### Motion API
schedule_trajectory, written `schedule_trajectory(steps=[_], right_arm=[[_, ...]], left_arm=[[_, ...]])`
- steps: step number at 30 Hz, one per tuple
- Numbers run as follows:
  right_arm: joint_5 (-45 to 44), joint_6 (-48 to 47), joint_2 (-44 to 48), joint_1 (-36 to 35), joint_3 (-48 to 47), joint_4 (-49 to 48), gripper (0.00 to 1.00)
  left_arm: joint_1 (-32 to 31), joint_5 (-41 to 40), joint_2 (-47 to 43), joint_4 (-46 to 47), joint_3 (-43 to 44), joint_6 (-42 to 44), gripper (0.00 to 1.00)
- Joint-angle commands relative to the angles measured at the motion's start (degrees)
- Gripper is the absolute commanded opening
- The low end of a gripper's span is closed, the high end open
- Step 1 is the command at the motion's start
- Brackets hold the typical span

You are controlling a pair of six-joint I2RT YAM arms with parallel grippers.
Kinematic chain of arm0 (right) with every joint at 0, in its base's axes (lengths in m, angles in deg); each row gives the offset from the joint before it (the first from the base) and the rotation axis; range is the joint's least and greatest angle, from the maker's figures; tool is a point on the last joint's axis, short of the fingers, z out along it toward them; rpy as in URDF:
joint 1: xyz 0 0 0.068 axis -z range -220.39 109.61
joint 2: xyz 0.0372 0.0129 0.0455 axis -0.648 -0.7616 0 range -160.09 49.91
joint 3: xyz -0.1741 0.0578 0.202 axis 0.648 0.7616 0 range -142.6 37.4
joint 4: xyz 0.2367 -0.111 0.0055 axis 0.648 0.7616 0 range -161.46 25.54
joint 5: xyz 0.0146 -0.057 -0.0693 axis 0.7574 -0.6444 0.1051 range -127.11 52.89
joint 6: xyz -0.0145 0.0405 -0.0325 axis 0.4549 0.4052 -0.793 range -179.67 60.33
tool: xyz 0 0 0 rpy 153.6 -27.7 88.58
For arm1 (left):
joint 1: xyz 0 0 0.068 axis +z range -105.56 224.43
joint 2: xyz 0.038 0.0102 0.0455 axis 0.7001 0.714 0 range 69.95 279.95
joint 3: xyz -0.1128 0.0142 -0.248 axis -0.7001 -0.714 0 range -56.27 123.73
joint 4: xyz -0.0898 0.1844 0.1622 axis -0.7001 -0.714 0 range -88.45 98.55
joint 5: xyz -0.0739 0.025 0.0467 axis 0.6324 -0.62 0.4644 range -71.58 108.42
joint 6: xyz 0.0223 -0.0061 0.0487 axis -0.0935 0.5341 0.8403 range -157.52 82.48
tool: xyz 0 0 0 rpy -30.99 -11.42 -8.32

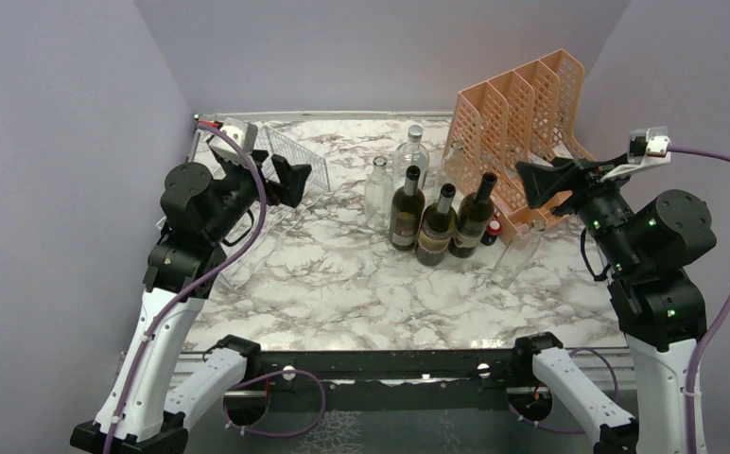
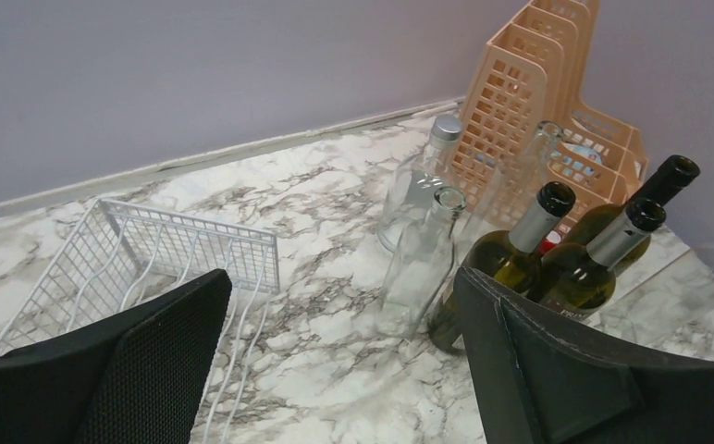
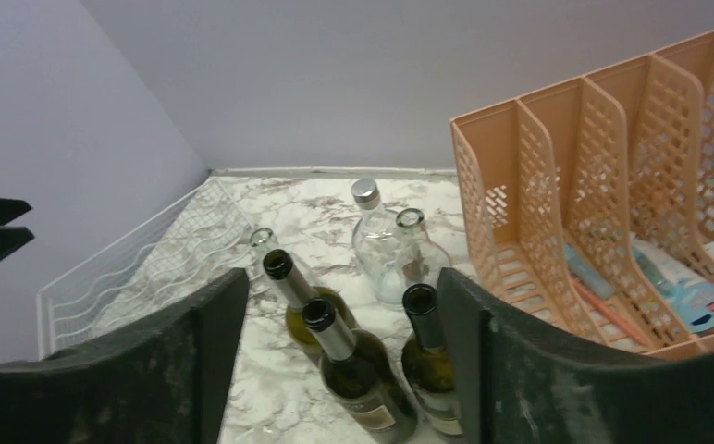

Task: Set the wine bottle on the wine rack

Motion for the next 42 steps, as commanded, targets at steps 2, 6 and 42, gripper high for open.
schedule_trajectory(steps=[2, 6, 42], right_arm=[[5.1, 1.0, 0.6, 1.3, 0.6, 2.4, 0.84], [1.1, 0.8, 1.3, 1.6, 2.4, 4.8, 0.90], [-25.4, 10.3, -6.0, 1.9, 13.4, 23.5, 0.48]], left_arm=[[1.7, 9.3, -2.6, 7.4, -3.1, -2.0, 0.98], [2.1, 13.9, -5.3, 12.6, -6.5, -2.9, 0.99], [2.5, 11.6, -9.6, 23.8, -18.2, -9.5, 0.99]])
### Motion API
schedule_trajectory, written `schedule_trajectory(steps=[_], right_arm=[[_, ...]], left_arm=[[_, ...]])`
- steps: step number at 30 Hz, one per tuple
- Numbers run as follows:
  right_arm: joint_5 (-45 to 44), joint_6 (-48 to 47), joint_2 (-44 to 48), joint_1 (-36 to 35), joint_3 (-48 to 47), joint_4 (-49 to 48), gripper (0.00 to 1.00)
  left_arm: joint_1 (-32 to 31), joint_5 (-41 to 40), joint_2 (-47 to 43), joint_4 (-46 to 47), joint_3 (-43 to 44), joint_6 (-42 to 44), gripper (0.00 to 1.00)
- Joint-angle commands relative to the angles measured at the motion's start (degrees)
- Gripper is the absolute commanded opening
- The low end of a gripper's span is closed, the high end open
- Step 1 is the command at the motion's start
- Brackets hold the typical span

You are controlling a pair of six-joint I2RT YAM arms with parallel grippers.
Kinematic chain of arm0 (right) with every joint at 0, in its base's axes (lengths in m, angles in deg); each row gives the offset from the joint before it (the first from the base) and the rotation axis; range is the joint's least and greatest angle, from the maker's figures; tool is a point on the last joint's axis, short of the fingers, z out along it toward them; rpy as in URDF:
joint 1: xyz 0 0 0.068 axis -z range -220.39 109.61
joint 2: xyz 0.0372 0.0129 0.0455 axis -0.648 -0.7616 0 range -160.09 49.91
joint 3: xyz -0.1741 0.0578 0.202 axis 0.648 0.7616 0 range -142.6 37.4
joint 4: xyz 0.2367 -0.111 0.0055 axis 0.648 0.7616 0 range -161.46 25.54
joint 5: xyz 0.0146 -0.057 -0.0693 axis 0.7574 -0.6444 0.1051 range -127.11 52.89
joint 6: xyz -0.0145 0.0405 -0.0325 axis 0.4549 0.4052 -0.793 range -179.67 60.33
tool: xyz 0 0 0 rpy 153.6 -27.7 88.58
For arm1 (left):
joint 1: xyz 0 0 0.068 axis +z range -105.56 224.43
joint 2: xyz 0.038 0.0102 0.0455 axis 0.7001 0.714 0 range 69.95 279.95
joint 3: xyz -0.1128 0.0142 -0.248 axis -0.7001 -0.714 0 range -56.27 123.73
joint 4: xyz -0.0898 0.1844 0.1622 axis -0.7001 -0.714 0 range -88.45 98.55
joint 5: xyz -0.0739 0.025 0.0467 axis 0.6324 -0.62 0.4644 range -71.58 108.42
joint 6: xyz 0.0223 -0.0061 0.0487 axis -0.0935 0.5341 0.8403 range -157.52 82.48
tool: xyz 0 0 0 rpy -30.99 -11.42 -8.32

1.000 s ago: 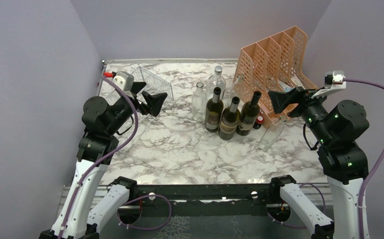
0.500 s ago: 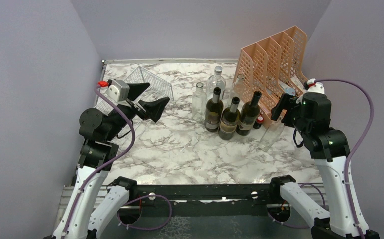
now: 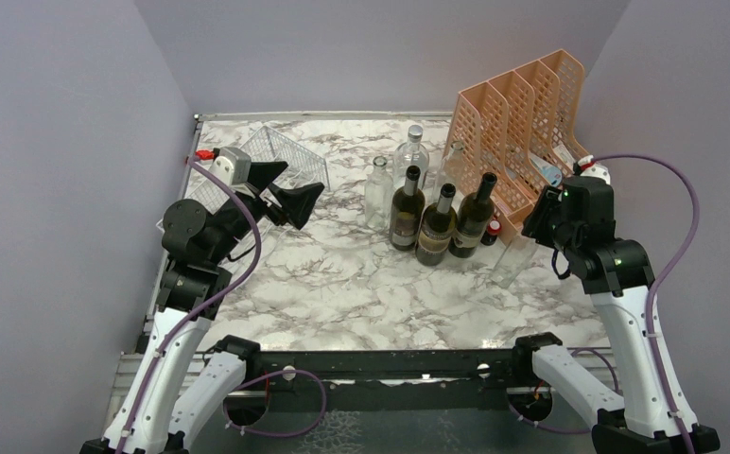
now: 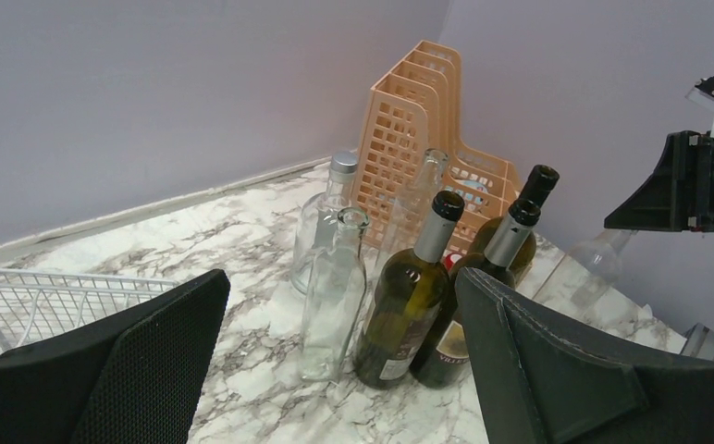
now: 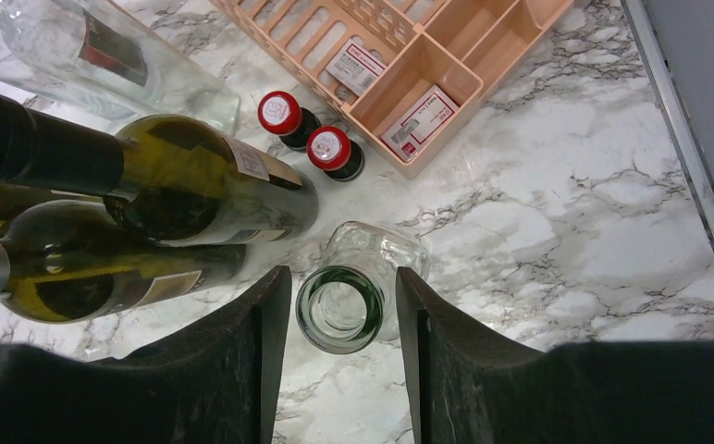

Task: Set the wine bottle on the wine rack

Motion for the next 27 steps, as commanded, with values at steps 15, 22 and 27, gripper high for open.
schedule_trajectory(steps=[15, 22, 27], right_arm=[[-5.2, 2.5, 1.0, 0.4, 4.6, -5.1, 0.18], [2.4, -5.9, 1.1, 0.3, 0.3, -5.6, 0.03], [14.6, -10.4, 0.5, 0.3, -2.8, -4.8, 0.01]], left_arm=[[0.3, -4.1, 0.3, 3.4, -2.5, 0.3, 0.99], [0.3, -2.8, 1.1, 4.1, -3.0, -0.1, 0.99], [0.3, -2.6, 1.4, 4.2, -3.5, -0.8, 0.99]])
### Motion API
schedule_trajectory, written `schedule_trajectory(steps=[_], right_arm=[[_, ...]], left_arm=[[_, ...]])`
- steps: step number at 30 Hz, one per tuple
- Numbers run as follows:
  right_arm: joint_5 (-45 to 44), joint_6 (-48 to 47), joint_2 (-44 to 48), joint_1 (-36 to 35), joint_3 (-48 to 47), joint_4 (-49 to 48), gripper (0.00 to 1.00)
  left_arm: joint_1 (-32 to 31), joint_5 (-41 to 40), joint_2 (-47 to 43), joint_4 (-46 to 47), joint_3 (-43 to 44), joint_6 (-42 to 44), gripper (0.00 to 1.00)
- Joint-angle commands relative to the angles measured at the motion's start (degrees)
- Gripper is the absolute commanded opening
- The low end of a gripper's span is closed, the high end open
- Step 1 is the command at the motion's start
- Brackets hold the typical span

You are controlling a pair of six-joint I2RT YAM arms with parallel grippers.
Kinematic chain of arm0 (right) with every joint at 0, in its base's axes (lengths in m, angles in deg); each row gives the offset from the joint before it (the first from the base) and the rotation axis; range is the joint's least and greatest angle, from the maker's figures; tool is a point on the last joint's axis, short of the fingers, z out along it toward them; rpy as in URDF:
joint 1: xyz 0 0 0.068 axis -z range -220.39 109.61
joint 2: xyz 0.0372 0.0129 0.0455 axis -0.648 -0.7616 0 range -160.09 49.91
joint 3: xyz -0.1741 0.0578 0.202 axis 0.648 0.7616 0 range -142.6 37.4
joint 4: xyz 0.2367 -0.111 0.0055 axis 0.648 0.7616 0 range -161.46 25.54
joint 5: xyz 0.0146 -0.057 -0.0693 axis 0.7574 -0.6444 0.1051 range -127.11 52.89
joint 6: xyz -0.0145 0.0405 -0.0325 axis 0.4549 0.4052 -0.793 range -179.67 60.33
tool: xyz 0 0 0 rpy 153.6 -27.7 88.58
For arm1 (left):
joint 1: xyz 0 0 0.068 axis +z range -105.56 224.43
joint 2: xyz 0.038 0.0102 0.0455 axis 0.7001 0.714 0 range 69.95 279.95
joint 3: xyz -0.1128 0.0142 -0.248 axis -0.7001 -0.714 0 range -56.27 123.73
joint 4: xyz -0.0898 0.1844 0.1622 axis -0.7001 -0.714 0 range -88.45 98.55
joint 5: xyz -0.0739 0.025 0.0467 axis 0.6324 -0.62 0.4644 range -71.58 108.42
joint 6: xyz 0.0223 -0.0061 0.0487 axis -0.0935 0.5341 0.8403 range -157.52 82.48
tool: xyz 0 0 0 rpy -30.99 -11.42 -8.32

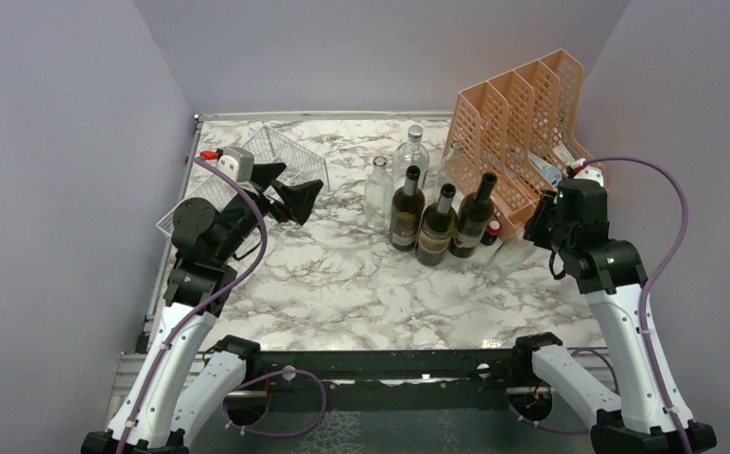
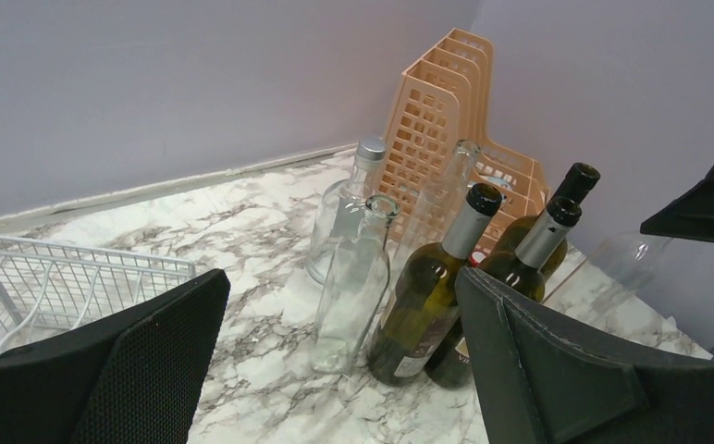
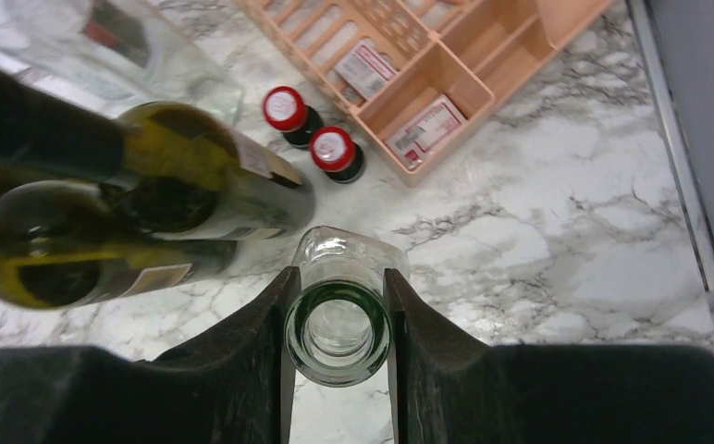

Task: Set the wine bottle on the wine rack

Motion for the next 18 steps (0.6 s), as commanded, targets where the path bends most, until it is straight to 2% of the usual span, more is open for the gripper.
schedule_trajectory(steps=[1, 4, 8, 11, 14, 18], right_arm=[[14.2, -5.8, 0.2, 0.1, -4.4, -2.5, 0.01], [24.0, -8.0, 0.0, 0.1, -4.1, -3.0, 0.01], [34.7, -9.4, 0.3, 0.1, -3.0, -4.0, 0.01], [43.1, -9.3, 0.6, 0.0, -1.9, -6.0, 0.01], [49.6, -7.4, 0.7, 0.1, 0.0, -9.7, 0.01], [55.0, -4.1, 0.7, 0.0, 2.3, -15.5, 0.01]], left_arm=[[0.3, 1.3, 0.7, 1.0, -0.2, -0.9, 0.99], [0.3, 3.8, 3.2, -0.8, 1.1, -2.8, 0.99], [0.3, 11.2, 5.9, 0.7, 0.6, -4.0, 0.99], [-1.1, 19.6, 8.0, 10.3, -3.8, -7.8, 0.95], [-8.1, 19.6, 11.5, 12.0, -4.7, -6.3, 0.98], [-19.5, 13.9, 15.8, 12.1, -5.2, -1.3, 0.99]])
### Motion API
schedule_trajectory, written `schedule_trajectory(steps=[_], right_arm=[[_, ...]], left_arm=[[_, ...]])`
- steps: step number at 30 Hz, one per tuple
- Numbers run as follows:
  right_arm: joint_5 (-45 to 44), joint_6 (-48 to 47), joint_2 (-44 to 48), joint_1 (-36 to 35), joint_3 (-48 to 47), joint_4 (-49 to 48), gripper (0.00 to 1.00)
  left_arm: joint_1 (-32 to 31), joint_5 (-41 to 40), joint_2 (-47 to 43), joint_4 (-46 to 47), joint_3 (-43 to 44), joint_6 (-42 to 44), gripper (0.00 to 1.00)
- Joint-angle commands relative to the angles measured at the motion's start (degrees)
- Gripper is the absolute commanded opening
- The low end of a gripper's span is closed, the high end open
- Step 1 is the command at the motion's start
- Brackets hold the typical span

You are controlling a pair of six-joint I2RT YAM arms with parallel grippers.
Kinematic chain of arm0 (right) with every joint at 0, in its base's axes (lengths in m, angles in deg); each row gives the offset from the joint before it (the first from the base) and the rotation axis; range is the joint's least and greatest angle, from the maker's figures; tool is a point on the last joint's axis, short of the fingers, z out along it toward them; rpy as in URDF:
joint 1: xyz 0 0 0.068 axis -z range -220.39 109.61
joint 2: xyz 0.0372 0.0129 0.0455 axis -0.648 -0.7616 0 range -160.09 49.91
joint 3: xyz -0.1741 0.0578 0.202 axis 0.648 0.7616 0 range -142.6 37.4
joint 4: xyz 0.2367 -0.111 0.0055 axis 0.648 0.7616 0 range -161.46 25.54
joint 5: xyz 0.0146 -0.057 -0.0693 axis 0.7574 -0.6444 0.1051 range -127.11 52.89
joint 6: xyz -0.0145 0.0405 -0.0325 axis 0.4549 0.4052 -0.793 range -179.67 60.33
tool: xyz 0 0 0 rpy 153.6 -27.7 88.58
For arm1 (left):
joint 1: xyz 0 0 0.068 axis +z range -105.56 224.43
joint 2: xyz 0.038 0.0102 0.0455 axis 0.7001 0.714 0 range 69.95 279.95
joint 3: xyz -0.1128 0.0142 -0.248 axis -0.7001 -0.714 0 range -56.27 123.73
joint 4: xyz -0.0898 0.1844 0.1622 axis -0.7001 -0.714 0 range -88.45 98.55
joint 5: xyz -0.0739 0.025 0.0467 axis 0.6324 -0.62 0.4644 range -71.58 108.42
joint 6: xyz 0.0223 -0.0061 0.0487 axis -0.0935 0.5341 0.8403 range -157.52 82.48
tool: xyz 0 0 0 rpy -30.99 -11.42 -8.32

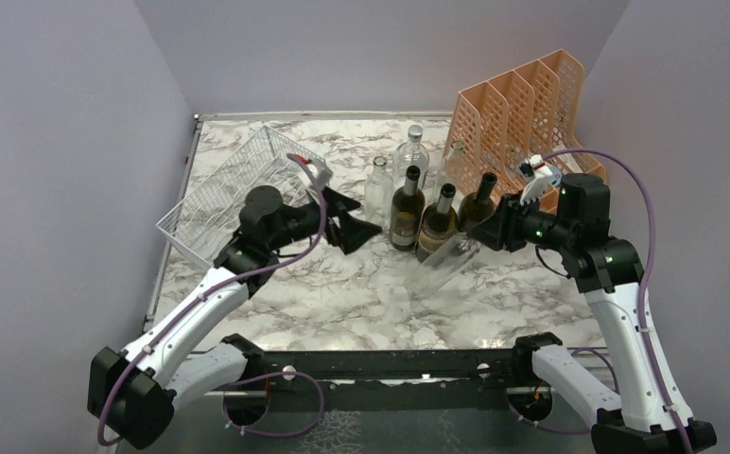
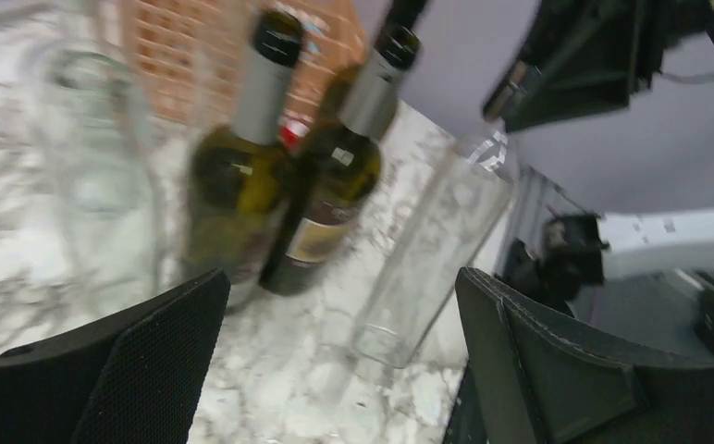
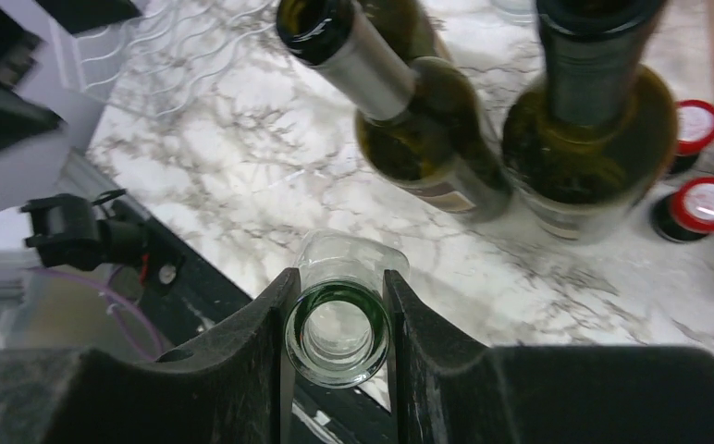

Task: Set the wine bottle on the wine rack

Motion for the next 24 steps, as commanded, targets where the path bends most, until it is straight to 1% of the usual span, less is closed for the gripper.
schedule_trajectory(steps=[1, 4, 7, 13, 19, 24], right_arm=[[13.5, 4.4, 0.8, 0.0, 1.8, -11.3, 0.01], [17.4, 7.9, 1.4, 0.0, 3.4, -16.6, 0.01], [18.6, 10.8, 2.5, 0.1, 4.5, -21.0, 0.01], [19.5, 13.7, 2.5, 0.0, 3.9, -24.4, 0.01], [20.2, 16.5, 2.6, 0.1, 2.8, -26.0, 0.01], [20.8, 17.0, 2.6, 0.0, 2.6, -26.0, 0.01]], left_arm=[[-10.9, -1.6, 4.0, 4.3, -1.1, 4.9, 0.99], [-16.1, -6.2, 6.3, 4.6, -1.7, 8.7, 0.99], [-20.0, -9.9, 7.8, 5.0, -2.3, 12.1, 0.99], [-26.3, -12.0, 8.5, 7.2, -5.0, 19.0, 0.99], [-28.6, -17.6, 9.3, 8.8, -5.4, 23.8, 0.98], [-29.3, -20.3, 10.3, 9.8, -4.6, 26.9, 0.88]])
